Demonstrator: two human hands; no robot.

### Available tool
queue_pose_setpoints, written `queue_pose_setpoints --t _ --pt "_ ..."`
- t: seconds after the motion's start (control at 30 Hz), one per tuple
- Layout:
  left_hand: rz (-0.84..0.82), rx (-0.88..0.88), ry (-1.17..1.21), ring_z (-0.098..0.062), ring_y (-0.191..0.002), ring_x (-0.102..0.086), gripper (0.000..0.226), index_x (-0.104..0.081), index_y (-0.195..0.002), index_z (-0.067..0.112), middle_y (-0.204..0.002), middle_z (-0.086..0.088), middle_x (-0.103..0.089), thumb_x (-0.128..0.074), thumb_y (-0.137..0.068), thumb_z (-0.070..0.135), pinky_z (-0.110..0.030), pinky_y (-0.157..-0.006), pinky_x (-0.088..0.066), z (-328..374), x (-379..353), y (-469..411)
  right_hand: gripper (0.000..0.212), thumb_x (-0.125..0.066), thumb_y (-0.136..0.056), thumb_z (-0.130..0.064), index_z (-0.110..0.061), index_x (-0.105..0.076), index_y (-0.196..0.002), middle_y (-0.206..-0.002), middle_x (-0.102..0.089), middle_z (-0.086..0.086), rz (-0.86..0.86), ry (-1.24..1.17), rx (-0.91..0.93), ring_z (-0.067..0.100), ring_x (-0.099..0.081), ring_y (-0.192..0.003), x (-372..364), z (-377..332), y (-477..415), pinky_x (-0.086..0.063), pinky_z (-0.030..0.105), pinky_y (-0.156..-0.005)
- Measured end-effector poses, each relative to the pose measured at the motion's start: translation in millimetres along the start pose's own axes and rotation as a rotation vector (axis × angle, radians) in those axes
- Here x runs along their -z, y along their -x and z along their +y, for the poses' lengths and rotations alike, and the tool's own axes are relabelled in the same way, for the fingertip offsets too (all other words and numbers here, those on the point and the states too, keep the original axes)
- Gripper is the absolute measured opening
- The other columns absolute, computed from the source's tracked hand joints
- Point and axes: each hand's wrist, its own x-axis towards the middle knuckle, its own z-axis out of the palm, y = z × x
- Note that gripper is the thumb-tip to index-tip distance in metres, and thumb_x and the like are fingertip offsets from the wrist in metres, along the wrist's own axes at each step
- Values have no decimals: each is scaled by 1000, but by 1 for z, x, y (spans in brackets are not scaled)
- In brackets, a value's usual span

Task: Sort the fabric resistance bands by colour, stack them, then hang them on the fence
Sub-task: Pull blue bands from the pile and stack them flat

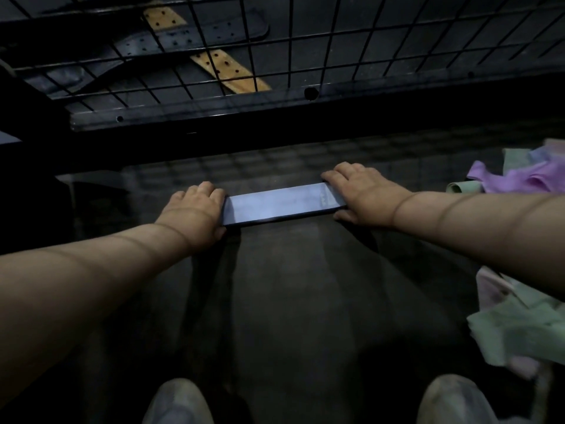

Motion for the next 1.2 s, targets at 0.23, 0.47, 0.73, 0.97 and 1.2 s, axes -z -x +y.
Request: queue_pose_setpoints --t 0.23,0.47,0.73,0.97,1.2 --pt "203 -54 134 -32 -133 -36 62 -41 -142 12 -143 -12 -38 -56 -90 42 -43 -109 -26 42 18 5 113 -75 -70 -60 -16 -15 -154 -156 -10 12 66 -186 -131 31 -15 -146 -10 26 44 -16 43 -118" --pt "210 -280 231 -37 -111 -56 57 -58 -125 7 -123 -17 -55 -40 -83 41 -41 -95 -29 118 37 -5 79 -55 -75 -60 -6 -52 -133 -145 -38 28 65 -101 -242 49 -46 -127 -39 66 105 -40 56 -102" --pt "115 -450 250 -21 -129 -36 48 -41 -141 22 -138 1 -39 -37 -99 43 -34 -111 -20 207 61 -3 74 -69 -83 -47 -40 -35 -149 -161 -8 19 79 -50 -640 40 -9 -148 -57 119 182 -19 54 -112" --pt "15 -587 199 -22 -133 -38 49 -38 -141 23 -141 -2 -37 -43 -97 43 -37 -113 -24 294 85 -8 60 -58 -80 -1 -20 -51 -137 -125 -50 14 96 -337 -412 37 -53 -111 -68 123 213 -45 43 -91" --pt "-137 -653 170 -31 -124 -48 48 -41 -138 17 -141 -6 -38 -52 -95 36 -40 -100 -43 362 104 -13 37 -54 -97 -27 -12 -55 -131 -132 -53 8 342 -591 -486 25 -51 -120 -70 135 247 -40 34 -100"
